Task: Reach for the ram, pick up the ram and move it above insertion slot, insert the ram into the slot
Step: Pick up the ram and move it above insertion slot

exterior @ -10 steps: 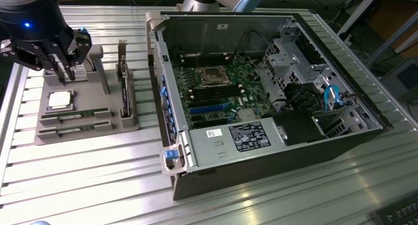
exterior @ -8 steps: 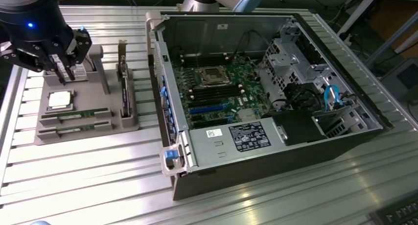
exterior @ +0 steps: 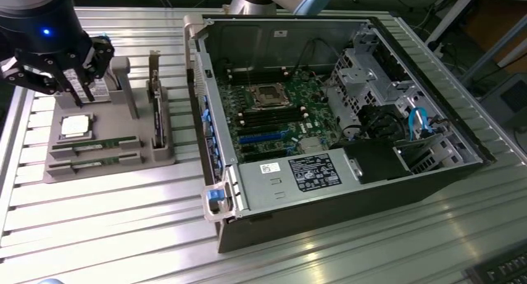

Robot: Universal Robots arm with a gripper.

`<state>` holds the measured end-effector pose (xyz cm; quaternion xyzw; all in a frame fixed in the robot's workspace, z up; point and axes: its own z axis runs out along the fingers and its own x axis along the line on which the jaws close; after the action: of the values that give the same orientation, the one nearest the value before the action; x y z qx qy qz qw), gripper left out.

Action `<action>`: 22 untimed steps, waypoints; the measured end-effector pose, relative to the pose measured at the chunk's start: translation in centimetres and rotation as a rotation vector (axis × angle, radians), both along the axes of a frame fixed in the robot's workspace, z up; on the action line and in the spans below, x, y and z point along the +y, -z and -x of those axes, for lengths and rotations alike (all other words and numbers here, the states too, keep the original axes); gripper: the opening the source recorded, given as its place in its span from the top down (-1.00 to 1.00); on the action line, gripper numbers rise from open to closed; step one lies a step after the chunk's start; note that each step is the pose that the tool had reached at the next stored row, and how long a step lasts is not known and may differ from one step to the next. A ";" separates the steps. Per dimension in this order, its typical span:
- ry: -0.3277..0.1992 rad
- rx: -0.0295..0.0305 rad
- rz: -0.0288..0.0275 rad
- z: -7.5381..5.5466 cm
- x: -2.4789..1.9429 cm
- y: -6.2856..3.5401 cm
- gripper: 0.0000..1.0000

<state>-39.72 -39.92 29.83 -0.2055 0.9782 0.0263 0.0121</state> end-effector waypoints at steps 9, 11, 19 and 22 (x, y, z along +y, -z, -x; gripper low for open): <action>-0.263 0.0003 0.0057 0.0 0.00 0.40 0.52; -0.338 0.0002 0.0070 0.0 0.00 0.52 0.52; -0.608 -0.0006 0.0081 0.0 0.00 1.08 0.52; -0.732 -0.0012 0.0080 0.0 0.00 1.25 0.52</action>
<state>-39.72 -39.92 28.58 -0.5419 0.8401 0.0249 0.0016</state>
